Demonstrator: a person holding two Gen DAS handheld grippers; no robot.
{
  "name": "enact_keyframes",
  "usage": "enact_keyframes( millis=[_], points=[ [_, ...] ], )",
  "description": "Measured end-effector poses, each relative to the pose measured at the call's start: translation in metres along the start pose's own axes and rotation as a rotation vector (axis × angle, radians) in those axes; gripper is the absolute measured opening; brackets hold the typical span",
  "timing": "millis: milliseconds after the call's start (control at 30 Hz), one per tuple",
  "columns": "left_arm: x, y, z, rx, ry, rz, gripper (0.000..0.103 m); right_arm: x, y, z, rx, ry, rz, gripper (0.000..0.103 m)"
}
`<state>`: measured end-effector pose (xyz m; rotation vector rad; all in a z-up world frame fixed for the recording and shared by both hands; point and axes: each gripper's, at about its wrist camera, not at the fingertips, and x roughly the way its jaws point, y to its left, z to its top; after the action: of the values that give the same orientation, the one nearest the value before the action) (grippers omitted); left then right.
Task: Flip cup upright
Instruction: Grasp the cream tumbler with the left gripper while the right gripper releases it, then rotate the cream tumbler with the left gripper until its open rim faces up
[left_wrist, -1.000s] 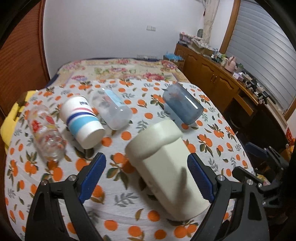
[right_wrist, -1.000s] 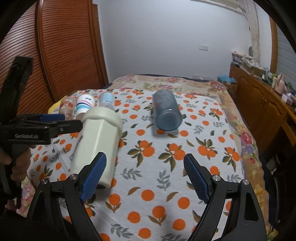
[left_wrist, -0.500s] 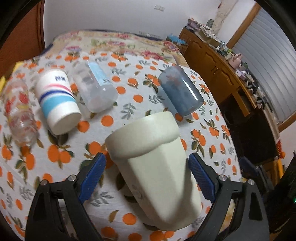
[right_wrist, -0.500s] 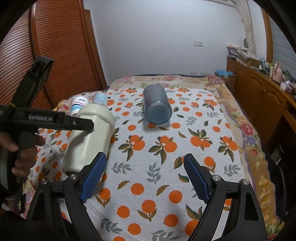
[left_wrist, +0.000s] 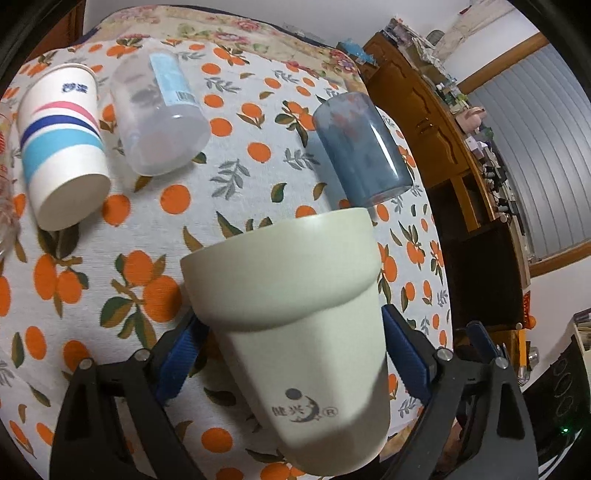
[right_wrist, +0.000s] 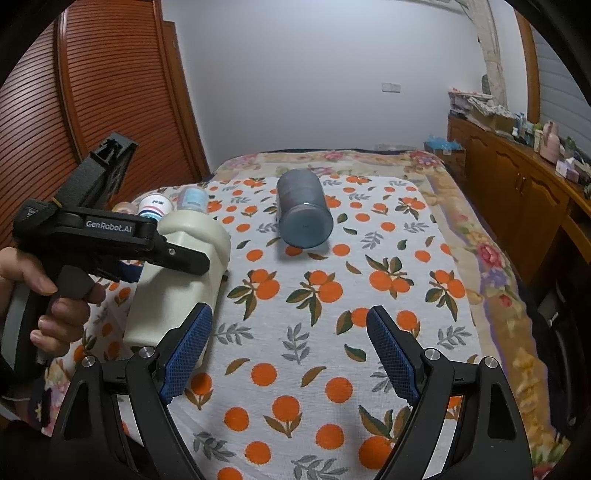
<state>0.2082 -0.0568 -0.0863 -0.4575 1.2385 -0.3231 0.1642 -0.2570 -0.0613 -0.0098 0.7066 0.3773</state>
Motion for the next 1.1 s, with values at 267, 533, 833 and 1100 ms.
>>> enact_keyframes(
  millis=[267, 533, 833, 1100],
  points=[
    [-0.003, -0.006, 0.001, 0.056, -0.005, 0.020, 0.081, 0.006, -0.003, -0.002, 0.017, 0.018, 0.008, 0.087],
    [-0.030, -0.008, -0.008, 0.205, -0.159, 0.100, 0.080, 0.014, -0.003, -0.004, 0.028, 0.034, 0.012, 0.087],
    [-0.054, -0.018, -0.007, 0.332, -0.314, 0.184, 0.078, 0.021, -0.001, -0.002, 0.042, 0.040, 0.011, 0.087],
    [-0.058, -0.021, -0.018, 0.382, -0.365, 0.217, 0.078, 0.024, 0.001, -0.003, 0.037, 0.049, 0.011, 0.087]
  ],
)
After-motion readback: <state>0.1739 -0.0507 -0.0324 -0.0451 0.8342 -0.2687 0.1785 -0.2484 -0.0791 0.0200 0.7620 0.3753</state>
